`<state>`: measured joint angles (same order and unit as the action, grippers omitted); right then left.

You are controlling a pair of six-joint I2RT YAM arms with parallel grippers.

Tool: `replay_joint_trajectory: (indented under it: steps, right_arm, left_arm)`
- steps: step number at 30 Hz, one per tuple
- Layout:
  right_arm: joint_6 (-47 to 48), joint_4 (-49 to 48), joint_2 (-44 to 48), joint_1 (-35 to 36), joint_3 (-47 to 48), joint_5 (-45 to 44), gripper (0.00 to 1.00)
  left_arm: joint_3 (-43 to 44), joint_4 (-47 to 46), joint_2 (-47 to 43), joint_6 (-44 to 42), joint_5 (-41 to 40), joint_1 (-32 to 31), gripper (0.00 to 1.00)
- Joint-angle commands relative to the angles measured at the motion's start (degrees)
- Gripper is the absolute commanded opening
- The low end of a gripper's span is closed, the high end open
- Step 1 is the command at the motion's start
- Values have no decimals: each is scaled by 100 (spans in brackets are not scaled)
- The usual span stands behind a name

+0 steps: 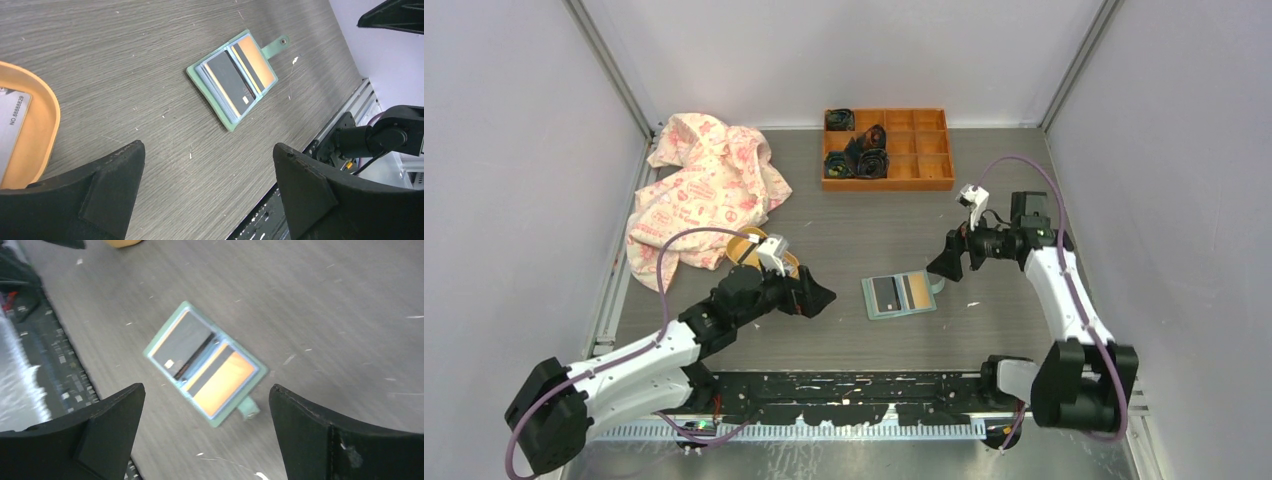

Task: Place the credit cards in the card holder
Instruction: Turn over the card slot in the card holder.

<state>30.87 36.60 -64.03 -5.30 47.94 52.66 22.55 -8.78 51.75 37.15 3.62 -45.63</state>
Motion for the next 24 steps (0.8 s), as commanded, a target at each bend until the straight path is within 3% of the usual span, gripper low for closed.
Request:
replay_joint_trajectory:
  steps: [1, 6, 12, 17, 24]
  right_arm:
    - [399, 1044, -810, 80, 519, 903, 100]
    - [-641, 572, -1401, 519, 589, -166, 100]
    - [-897, 606, -2257, 1345, 850, -1038, 99]
    - [-1134, 912, -2927, 1435, 1220, -1721, 77]
    - [-1244, 1082, -3351, 1433, 1374, -1954, 66]
  left_arm:
    - [-420, -1456, -209, 375, -53, 27, 97]
    - [-400, -1882, 435, 609, 448, 18, 88]
    - [-295, -2424, 1388, 715, 317, -272, 76]
    - [-195, -2517, 1928, 809, -298, -667, 66]
    - [180, -2089, 2537, 1071, -1103, -969, 59]
